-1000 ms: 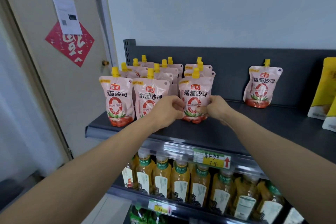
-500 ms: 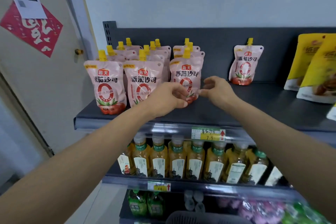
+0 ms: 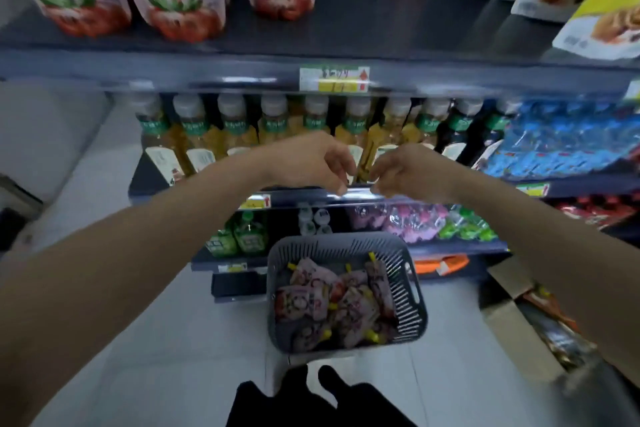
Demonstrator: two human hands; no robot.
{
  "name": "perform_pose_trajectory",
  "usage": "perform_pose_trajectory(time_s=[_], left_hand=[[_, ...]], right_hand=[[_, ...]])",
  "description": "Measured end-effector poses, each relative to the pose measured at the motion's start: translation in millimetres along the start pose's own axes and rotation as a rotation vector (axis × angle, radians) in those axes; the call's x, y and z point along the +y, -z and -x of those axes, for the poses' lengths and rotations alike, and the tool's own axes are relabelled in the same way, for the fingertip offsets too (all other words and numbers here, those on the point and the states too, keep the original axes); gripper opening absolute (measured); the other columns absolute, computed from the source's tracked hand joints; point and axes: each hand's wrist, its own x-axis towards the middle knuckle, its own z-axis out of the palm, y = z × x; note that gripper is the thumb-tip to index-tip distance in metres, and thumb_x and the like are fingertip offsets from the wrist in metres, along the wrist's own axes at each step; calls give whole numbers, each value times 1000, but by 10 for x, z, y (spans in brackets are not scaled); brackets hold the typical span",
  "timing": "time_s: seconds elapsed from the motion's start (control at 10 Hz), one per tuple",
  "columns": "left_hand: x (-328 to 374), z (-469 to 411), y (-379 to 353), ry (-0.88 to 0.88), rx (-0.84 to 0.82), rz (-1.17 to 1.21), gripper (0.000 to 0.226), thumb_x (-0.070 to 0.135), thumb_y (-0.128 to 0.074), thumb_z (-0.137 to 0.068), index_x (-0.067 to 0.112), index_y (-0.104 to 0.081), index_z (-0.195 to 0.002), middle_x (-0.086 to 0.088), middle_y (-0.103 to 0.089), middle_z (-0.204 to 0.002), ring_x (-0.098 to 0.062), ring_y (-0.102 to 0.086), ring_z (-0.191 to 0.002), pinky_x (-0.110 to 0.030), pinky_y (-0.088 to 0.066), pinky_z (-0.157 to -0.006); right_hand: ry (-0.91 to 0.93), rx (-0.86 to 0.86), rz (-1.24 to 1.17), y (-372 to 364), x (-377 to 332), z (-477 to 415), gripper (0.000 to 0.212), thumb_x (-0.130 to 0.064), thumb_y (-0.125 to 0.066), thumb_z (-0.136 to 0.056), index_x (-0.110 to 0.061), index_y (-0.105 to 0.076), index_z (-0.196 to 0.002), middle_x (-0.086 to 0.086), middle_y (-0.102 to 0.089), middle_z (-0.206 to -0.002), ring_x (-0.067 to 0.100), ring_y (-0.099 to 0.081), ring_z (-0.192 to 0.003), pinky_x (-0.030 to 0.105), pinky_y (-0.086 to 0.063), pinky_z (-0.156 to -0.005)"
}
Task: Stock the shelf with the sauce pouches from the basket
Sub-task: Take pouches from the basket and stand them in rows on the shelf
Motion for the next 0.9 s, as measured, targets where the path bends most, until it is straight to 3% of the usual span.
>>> perform_pose_trajectory(time_s=[0.1,0.2,0.3,0.4,0.5,0.6,0.7,0.8,0.9], left_hand=[[-268,-119,-457,142,-86,38,33,17,-70,-81,12,-61,-113,-4,-65,-105,-18,-61,-97,-29,-49,-84],[-561,-237,-945,260,-142,40,35,18,-68,-82,11,-60,-115,0,-60,-103,-14,-56,-95,-25,-42,-79],[-838,-329,-1451,347,-136,89,32,15,-67,-82,9,-61,-113,-2,-60,-105,-12,-53,-90,-20,-42,-73],[-1095,-377,-1913,413,-107,32,14,12,-61,-82,19,-62,-94,3,-52,-86,-10,-48,-73,-10,-35,-59],[-1306,-386,-2249,448,-111,15,13,2,-55,-79,12,-57,-70,-5,-47,-70,-14,-40,-58,-9,-30,-44],[-1535,-363,-2542,491,-153,-68,19,0,-51,-83,-2,-66,-95,-8,-53,-88,-17,-47,-81,-23,-36,-65],[-1740,-387,-2783,530,-235,-152,30,-7,-45,-87,-4,-61,-112,-14,-60,-110,-24,-57,-100,-24,-41,-82],[-1876,-378,-2959,516,-183,-92,41,-10,-45,-88,5,-55,-124,-14,-56,-130,-29,-55,-116,-35,-46,-97],[-2017,-456,-3121,486,-234,-115,44,-10,-39,-89,15,-61,-119,-8,-49,-140,-27,-48,-126,-29,-43,-96]], right_hand=[[-78,-121,10,-451,327,11,19,-14,-62,-85,-10,-70,-102,5,-66,-97,22,-62,-96,22,-42,-73],[-87,-233,43,-901,630,69,24,-12,-59,-87,-5,-68,-108,8,-65,-116,22,-57,-108,17,-35,-76],[-94,-348,44,-1359,881,114,22,-10,-56,-88,-2,-69,-104,10,-67,-114,24,-59,-107,17,-37,-71],[-87,-448,102,-1718,1023,133,26,-10,-50,-91,-5,-66,-110,15,-64,-116,29,-57,-110,21,-36,-73],[-100,-495,150,-2012,1153,156,31,-10,-47,-92,-6,-60,-120,15,-54,-131,29,-47,-124,29,-34,-96],[-160,-527,175,-2228,1313,191,28,-10,-46,-93,-1,-62,-114,18,-60,-124,31,-53,-115,33,-41,-94],[-205,-523,91,-2484,1493,133,29,-9,-42,-95,1,-61,-113,16,-61,-120,27,-56,-107,31,-43,-88],[-264,-565,-52,-2646,1539,96,32,-13,-44,-95,0,-56,-121,17,-60,-109,18,-50,-89,24,-40,-75],[-312,-645,-114,-2818,1565,39,34,-19,-43,-96,-2,-57,-122,9,-59,-102,20,-54,-92,25,-46,-74]])
